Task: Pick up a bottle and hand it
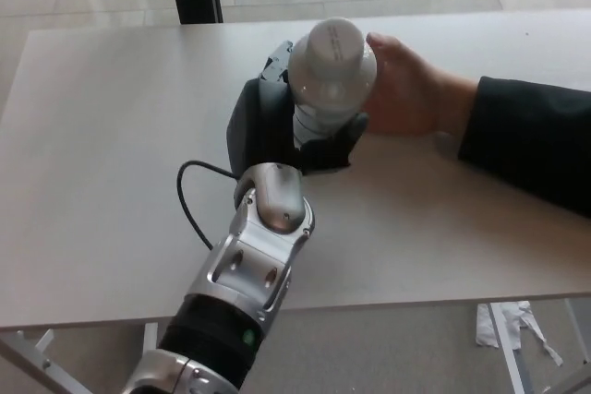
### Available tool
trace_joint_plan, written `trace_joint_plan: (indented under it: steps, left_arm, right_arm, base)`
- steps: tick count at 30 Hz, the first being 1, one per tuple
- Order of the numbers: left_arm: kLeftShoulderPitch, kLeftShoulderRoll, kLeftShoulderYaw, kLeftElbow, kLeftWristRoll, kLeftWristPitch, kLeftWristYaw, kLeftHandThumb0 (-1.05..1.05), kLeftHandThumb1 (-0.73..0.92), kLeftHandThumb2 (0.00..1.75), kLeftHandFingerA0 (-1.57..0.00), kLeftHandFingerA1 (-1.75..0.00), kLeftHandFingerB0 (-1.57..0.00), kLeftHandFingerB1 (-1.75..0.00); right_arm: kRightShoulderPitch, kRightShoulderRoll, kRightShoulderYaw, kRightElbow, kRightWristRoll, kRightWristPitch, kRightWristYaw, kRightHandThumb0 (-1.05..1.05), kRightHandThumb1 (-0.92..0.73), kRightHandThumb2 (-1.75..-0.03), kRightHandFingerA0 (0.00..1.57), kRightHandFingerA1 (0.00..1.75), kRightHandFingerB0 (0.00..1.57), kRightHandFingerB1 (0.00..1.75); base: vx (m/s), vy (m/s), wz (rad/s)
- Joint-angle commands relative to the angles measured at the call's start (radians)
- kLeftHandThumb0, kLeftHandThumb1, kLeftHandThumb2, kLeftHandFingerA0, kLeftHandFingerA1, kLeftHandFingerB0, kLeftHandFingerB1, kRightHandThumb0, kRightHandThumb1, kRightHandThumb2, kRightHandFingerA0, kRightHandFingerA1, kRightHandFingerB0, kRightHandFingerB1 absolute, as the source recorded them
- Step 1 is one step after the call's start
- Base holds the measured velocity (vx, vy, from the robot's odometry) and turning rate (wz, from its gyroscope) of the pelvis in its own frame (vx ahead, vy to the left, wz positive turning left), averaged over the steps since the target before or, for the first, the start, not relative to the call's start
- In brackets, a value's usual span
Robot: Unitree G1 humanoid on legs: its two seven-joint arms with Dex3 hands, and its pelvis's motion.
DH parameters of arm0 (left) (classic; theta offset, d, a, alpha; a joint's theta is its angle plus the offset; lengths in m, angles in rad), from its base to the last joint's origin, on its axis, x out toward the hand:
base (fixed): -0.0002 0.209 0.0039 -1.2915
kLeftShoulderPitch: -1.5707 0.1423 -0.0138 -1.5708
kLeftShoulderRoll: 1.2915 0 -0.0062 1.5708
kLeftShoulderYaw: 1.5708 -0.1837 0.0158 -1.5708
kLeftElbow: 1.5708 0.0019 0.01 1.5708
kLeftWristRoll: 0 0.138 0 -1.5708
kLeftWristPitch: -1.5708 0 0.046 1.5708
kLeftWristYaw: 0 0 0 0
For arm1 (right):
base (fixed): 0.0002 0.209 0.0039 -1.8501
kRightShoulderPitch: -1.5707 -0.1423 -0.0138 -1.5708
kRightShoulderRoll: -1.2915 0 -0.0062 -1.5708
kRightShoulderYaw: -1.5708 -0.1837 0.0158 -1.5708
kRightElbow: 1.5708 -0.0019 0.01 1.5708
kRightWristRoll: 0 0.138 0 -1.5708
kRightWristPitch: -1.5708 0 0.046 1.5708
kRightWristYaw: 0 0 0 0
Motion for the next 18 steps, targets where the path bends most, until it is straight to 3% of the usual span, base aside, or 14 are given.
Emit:
trace_joint_plan:
  steps: [1,4,5,6,7,8,9,12,13,14,15,16,17,18]
  left_arm:
    - [-0.135,-0.023,0.029,0.070,-0.020,0.009,-0.016,-0.14,0.48,1.26,-0.91,-1.72,-0.83,-1.53]
    - [-0.170,-0.032,0.038,0.095,-0.028,0.033,-0.024,-0.18,0.55,1.17,-0.88,-1.74,-0.79,-1.55]
    - [-0.179,-0.034,0.043,0.102,-0.031,0.037,-0.021,-0.13,0.51,1.18,-0.88,-1.74,-0.81,-1.54]
    - [-0.193,-0.040,0.048,0.115,-0.035,0.043,-0.017,-0.13,0.51,1.18,-0.88,-1.74,-0.81,-1.54]
    - [-0.205,-0.046,0.052,0.129,-0.042,0.053,-0.020,-0.18,0.52,1.13,-1.17,-1.39,-1.00,-1.25]
    - [-0.211,-0.048,0.055,0.136,-0.044,0.060,-0.021,-0.18,0.52,1.13,-1.17,-1.39,-1.00,-1.25]
    - [-0.214,-0.050,0.060,0.139,-0.049,0.063,-0.019,-0.11,0.54,1.13,-0.87,-1.74,-0.80,-1.54]
    - [-0.206,-0.062,0.067,0.177,-0.059,0.037,-0.008,-0.03,0.60,1.13,-0.85,-1.75,-0.74,-1.52]
    - [-0.199,-0.083,0.077,0.211,-0.066,0.062,0.018,-0.13,0.57,1.05,-0.79,-1.75,-0.74,-1.53]
    - [-0.202,-0.089,0.085,0.228,-0.069,0.067,0.033,-0.12,0.58,0.98,-0.79,-1.75,-0.73,-1.53]
    - [-0.201,-0.088,0.086,0.228,-0.070,0.068,0.035,-0.12,0.58,0.98,-0.79,-1.75,-0.73,-1.53]
    - [-0.204,-0.093,0.092,0.242,-0.075,0.072,0.046,-0.13,0.63,0.88,-0.77,-1.75,-0.71,-1.35]
    - [-0.208,-0.099,0.098,0.260,-0.081,0.061,0.054,-0.13,0.66,0.84,-0.77,-1.68,-0.70,-0.94]
    - [-0.218,-0.103,0.104,0.274,-0.086,0.068,0.061,-0.18,0.67,0.74,-0.79,-1.47,-0.67,-0.72]
  right_arm:
    - [0.007,-0.015,0.010,-0.026,-0.014,0.009,-0.020,-0.58,-0.69,-0.64,1.08,1.52,0.36,0.56]
    - [0.004,-0.012,0.009,-0.037,0.002,0.025,-0.013,-0.58,-0.69,-0.63,1.05,1.51,0.36,0.55]
    - [0.003,-0.012,0.010,-0.041,0.004,0.028,-0.010,-0.62,-0.51,-0.96,1.18,1.29,0.35,0.62]
    - [0.001,-0.012,0.010,-0.044,0.008,0.031,-0.006,-0.62,-0.51,-0.96,1.18,1.29,0.35,0.62]
    - [-0.004,-0.012,0.013,-0.041,0.005,0.027,-0.007,-0.58,-0.68,-0.64,1.07,1.52,0.36,0.55]
    - [-0.006,-0.013,0.016,-0.040,-0.001,0.025,-0.010,-0.58,-0.68,-0.64,1.07,1.52,0.36,0.55]
    - [-0.008,-0.011,0.018,-0.044,0.001,0.028,-0.011,-0.58,-0.68,-0.63,1.09,1.51,0.37,0.56]
    - [-0.011,-0.016,0.031,-0.038,-0.015,0.014,-0.012,-0.60,-0.68,-0.63,1.09,1.51,0.35,0.58]
    - [-0.005,-0.004,0.024,-0.064,0.011,0.043,-0.009,-0.59,-0.68,-0.62,1.07,1.49,0.38,0.56]
    - [-0.003,-0.004,0.030,-0.068,0.005,0.039,-0.009,-0.59,-0.49,-0.98,1.20,1.28,0.33,0.62]
    - [-0.002,-0.004,0.032,-0.070,0.003,0.039,-0.010,-0.59,-0.49,-0.98,1.20,1.28,0.33,0.62]
    - [0.002,-0.001,0.034,-0.083,0.002,0.051,-0.015,-0.61,-0.68,-0.63,1.04,1.45,0.35,0.55]
    - [0.009,0.001,0.033,-0.095,0.008,0.053,-0.010,-0.63,-0.49,-0.97,1.13,1.23,0.32,0.61]
    - [0.011,0.002,0.033,-0.099,0.009,0.053,-0.009,-0.61,-0.67,-0.62,1.02,1.48,0.37,0.55]
  base:
    - [0.00,0.000,0.00]
    - [0.00,0.000,0.00]
    - [0.00,0.000,0.00]
    - [0.00,0.000,0.00]
    - [0.00,0.000,0.00]
    - [0.00,0.000,0.00]
    - [0.00,0.000,0.00]
    - [0.00,0.000,0.00]
    - [0.00,0.000,0.00]
    - [0.00,0.000,0.00]
    - [0.00,0.000,0.00]
    - [0.00,0.000,0.00]
    - [0.00,0.000,0.00]
    - [0.00,0.000,0.00]
